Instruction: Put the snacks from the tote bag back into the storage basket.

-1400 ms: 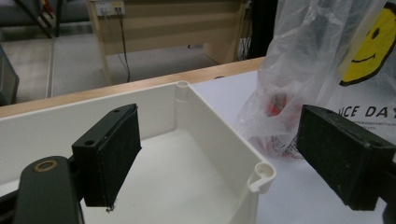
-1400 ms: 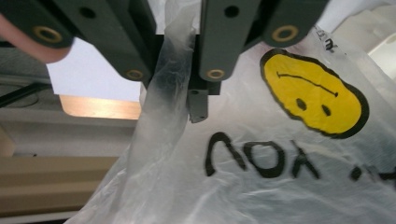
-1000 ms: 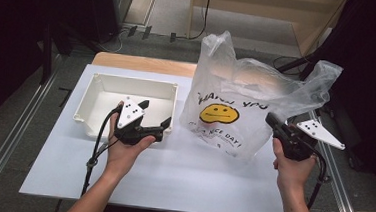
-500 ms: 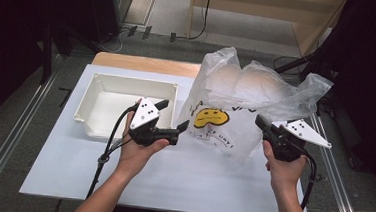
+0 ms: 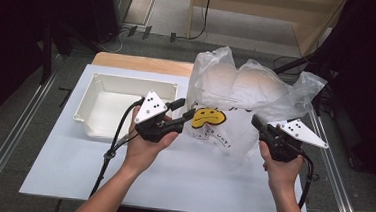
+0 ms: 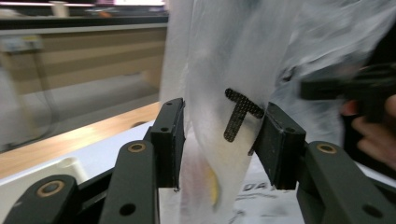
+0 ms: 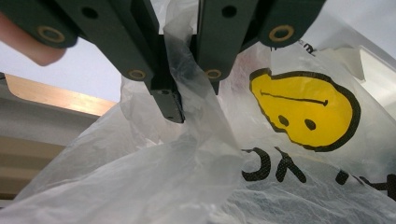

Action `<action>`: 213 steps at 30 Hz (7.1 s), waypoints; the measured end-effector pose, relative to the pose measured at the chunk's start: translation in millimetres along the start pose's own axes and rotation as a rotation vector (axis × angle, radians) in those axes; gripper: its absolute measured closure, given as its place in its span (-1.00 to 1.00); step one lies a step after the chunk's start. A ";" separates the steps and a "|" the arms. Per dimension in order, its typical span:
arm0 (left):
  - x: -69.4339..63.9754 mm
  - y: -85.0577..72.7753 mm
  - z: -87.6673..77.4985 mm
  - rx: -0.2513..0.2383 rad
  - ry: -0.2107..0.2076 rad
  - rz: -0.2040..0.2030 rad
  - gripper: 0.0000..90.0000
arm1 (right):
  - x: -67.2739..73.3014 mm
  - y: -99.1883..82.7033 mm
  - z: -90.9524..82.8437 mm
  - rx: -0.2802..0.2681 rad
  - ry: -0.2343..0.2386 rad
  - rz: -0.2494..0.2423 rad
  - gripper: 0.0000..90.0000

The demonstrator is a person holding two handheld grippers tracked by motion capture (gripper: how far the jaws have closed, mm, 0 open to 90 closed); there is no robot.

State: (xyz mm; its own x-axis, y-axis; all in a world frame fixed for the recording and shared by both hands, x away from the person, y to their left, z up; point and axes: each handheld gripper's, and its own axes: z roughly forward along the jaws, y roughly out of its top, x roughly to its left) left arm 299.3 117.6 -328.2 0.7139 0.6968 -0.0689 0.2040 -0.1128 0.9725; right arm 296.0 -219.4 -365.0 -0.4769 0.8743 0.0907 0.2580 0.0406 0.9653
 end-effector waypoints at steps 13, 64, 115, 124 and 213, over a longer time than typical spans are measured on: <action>12.6 -12.8 14.1 0.117 0.008 -0.016 1.00 | 0.5 -3.5 4.3 0.013 -0.004 -0.010 0.88; -6.0 -31.3 -7.8 0.094 -0.010 -0.035 -0.46 | 15.2 13.1 22.6 0.034 0.060 -0.009 0.99; 1.5 -92.9 39.5 0.396 0.101 -0.064 1.00 | 14.5 -37.8 49.7 0.198 0.036 0.020 0.99; -3.8 -120.6 39.3 0.384 0.152 -0.046 1.00 | 5.2 -57.7 64.1 0.277 0.000 0.020 0.99; -5.3 -136.9 31.9 0.278 0.183 -0.045 1.00 | -12.1 41.3 56.6 0.125 0.087 0.018 0.50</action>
State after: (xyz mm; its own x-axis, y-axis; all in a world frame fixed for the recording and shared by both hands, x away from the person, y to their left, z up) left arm 288.9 106.7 -468.0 0.5726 0.8186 -0.0447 0.4255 -0.2502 0.8697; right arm 360.0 -200.8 -340.0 -0.5408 0.8304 0.1342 0.3672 0.0896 0.9258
